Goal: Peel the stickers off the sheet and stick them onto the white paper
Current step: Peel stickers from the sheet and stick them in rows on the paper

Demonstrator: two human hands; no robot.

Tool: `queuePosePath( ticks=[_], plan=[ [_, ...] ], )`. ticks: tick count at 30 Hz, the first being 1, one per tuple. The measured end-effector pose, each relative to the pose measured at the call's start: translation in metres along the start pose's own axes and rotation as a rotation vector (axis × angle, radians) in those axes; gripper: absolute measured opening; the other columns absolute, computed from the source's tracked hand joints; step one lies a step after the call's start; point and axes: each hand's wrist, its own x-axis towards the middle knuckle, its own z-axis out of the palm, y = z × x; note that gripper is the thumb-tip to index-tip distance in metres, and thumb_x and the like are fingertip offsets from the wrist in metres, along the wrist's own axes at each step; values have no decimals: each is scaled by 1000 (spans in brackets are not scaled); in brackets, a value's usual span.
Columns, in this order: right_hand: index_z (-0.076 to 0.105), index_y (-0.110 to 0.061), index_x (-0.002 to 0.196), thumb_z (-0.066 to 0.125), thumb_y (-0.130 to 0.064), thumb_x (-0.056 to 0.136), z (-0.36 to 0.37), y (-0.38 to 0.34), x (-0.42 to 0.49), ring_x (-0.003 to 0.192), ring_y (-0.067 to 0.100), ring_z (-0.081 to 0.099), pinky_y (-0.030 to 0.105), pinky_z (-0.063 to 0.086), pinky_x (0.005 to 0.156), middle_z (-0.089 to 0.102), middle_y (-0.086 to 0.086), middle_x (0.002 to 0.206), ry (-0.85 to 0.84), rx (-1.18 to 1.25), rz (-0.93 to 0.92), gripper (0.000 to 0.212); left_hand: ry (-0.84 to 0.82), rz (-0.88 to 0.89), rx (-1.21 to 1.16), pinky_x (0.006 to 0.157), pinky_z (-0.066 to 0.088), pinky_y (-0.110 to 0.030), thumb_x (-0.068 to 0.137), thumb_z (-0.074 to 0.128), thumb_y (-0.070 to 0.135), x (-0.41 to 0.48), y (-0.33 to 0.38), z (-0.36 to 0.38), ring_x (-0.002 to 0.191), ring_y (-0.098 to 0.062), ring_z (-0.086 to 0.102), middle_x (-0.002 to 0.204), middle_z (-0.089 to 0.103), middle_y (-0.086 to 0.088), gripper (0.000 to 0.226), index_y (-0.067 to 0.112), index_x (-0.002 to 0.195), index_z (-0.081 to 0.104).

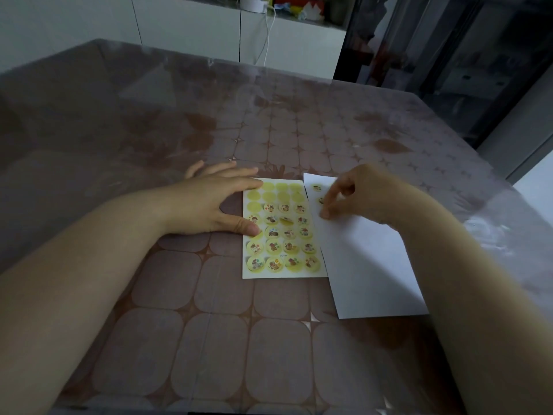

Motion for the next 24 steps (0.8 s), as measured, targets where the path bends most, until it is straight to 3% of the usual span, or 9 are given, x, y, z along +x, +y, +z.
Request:
queuePosePath(
  ticks=[2,4,10,15,19,22,24],
  plan=[
    [51,-21,100,83,-30,63,-1,0,2,67,13,47,25,37,51,46,-6,85,31,6,33,50,10,10,-8,113,-10,-39,39,29,91,0,-1,0,139,-1,-5,151,9,23,110,44,138,23],
    [46,-22,102,84,-33,60,0,1,3,69,13,47,26,38,53,45,-7,86,31,0,63,57,12,15,-10,113,-10,-39,40,31,89,0,0,0,138,0,-4,150,10,24,108,43,137,24],
    [51,-22,83,82,-35,63,-2,9,4,65,14,43,26,37,56,46,-3,77,51,57,39,39,19,31,-19,113,-11,-39,42,31,89,0,-2,1,134,6,-5,149,12,26,105,44,137,25],
    [53,-21,77,84,-32,61,0,10,5,62,15,44,26,38,57,47,-2,73,38,32,39,36,14,35,-18,113,-11,-39,40,29,92,1,-2,1,133,7,-5,149,12,26,109,43,137,25],
    [58,-22,72,77,-25,72,7,1,2,56,11,38,23,34,53,42,-5,65,90,64,-136,19,13,22,-15,112,-11,-39,43,33,85,0,0,1,135,5,-4,149,13,25,103,43,137,26],
    [65,-29,79,68,-27,81,25,-18,-2,61,3,44,19,37,58,48,-13,72,151,68,-331,4,6,14,-8,112,-11,-38,44,33,83,0,1,0,137,3,-3,149,15,24,102,41,138,25],
    [70,-30,87,64,-29,84,38,-30,-3,65,-1,46,16,38,59,49,-19,75,138,9,-409,7,1,12,-7,112,-10,-38,45,32,83,-1,2,0,137,3,-2,149,16,24,103,40,138,24]
  ],
)
